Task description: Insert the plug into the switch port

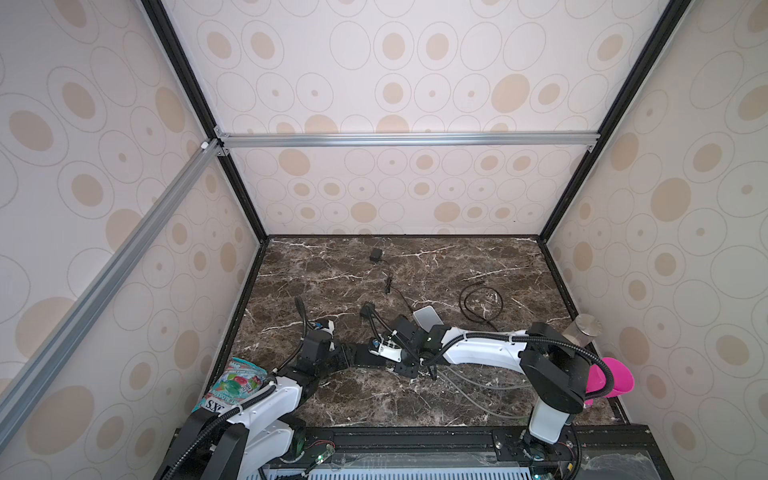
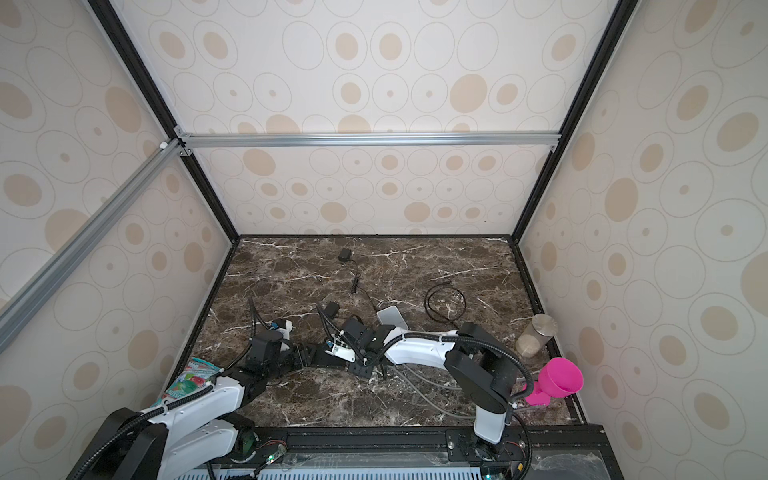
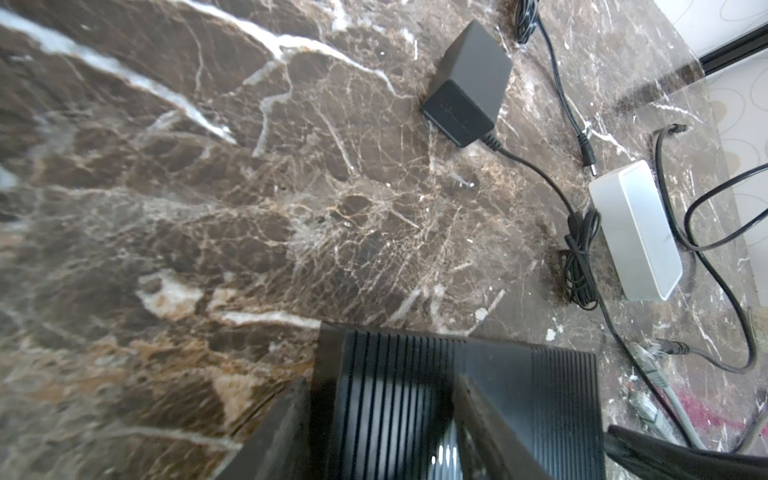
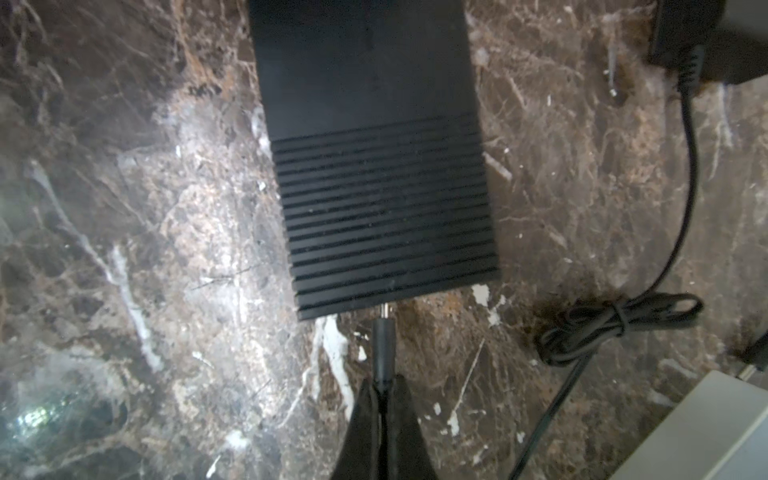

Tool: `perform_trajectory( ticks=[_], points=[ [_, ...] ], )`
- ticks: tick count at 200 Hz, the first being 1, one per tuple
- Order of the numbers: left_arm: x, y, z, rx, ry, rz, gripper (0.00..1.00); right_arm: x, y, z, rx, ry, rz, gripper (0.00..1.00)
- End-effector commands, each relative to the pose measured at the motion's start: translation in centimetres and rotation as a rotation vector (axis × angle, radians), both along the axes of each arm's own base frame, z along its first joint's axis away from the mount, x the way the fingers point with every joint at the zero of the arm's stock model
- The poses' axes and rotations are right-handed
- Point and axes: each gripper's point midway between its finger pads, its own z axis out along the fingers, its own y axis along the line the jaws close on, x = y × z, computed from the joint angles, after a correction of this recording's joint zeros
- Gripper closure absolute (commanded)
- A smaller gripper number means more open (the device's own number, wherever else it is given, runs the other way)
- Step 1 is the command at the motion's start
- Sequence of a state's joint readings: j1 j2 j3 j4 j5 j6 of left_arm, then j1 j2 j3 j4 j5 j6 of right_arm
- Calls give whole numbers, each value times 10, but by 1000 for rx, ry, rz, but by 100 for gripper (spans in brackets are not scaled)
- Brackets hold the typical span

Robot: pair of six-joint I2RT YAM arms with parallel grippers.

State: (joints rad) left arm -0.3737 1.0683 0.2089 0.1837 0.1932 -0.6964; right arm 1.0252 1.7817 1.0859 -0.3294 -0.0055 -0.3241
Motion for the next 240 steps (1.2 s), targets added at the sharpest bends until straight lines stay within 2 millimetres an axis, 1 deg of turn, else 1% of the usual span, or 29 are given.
perform_trajectory(
  ticks=[1, 28, 46, 74, 112, 140, 155, 185, 240],
  points=[
    [-9, -7, -7, -8, 39, -59, 45, -1, 24, 25, 117, -20, 67, 100],
    [-7, -8, -5, 1, 33, -68, 45, -3, 19, 15, 94, -11, 68, 100],
    [-6, -10, -4, 3, 34, -76, 45, 2, 12, 5, 56, -42, 50, 100],
    [-5, -12, -4, -3, 41, -84, 46, 8, 7, -6, 24, -65, 36, 100],
    [-5, -14, -6, -12, 50, -91, 46, 9, 11, -10, 42, -65, 32, 100],
    [-5, -15, -6, -12, 50, -94, 46, 9, 10, -15, 33, -65, 41, 100],
    [-6, -15, -6, -15, 52, -98, 46, 8, 9, -15, 32, -62, 44, 100],
    [-5, -17, -6, -22, 57, -100, 46, 7, 13, -9, 54, -55, 42, 100],
    [-6, -19, -8, -31, 62, -99, 47, -4, 26, 5, 156, 22, 22, 100]
  ],
)
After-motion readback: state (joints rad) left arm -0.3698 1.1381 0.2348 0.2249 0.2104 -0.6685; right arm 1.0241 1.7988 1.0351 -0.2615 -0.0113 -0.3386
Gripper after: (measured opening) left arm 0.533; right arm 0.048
